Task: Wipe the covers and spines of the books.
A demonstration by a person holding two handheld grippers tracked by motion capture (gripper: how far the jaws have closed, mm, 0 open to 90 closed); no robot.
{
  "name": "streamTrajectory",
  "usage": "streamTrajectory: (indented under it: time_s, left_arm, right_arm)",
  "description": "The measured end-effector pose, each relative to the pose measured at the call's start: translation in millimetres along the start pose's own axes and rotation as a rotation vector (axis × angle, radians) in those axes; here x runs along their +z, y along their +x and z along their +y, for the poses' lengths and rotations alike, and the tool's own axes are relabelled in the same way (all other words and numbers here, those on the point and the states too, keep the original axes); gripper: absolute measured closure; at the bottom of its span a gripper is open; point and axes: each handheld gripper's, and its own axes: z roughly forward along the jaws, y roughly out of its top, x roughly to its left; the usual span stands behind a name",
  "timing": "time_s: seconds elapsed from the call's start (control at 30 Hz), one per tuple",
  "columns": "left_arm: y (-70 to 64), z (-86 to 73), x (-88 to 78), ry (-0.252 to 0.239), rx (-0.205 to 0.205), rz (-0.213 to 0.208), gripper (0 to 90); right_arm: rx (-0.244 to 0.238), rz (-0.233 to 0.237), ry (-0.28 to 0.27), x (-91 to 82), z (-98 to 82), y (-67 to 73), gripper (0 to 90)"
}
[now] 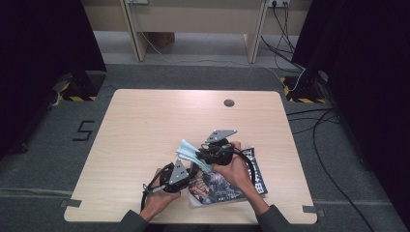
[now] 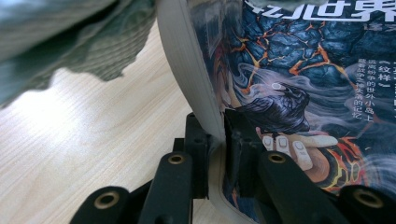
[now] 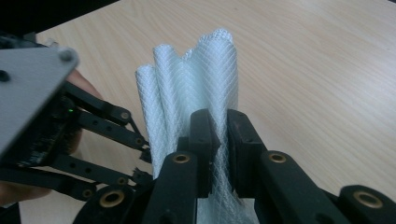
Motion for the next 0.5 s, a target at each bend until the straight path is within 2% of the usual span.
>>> streamTrajectory:
  time_s: [0.07, 0.13, 0.27, 0.4, 0.5]
  left_arm:
    - [-0.2, 0.0, 0.1, -0.001, 0.001, 0.002, 79.8]
    - [0.0, 0.0, 0.2, 0.000, 0.000, 0.001, 79.8]
    - [0.4, -0.2, 0.6, 0.000, 0.000, 0.000, 79.6]
    - [0.3, 0.1, 0.2, 0.001, 0.002, 0.000, 79.6]
    - [0.1, 0.5, -0.1, 0.001, 0.009, 0.002, 79.6]
  right_arm:
    - [-0.009, 0.002, 0.001, 0.1, 0.5, 0.6, 82.0]
    - [0.013, 0.015, 0.001, -0.1, -0.8, -2.3, 82.0]
    - [0.030, -0.010, 0.013, -1.1, -5.7, -13.8, 81.9]
    - [0.068, -0.050, 0.032, -3.6, -14.2, -32.0, 81.9]
    - [0.102, -0.097, 0.054, -7.2, -24.2, -49.5, 81.9]
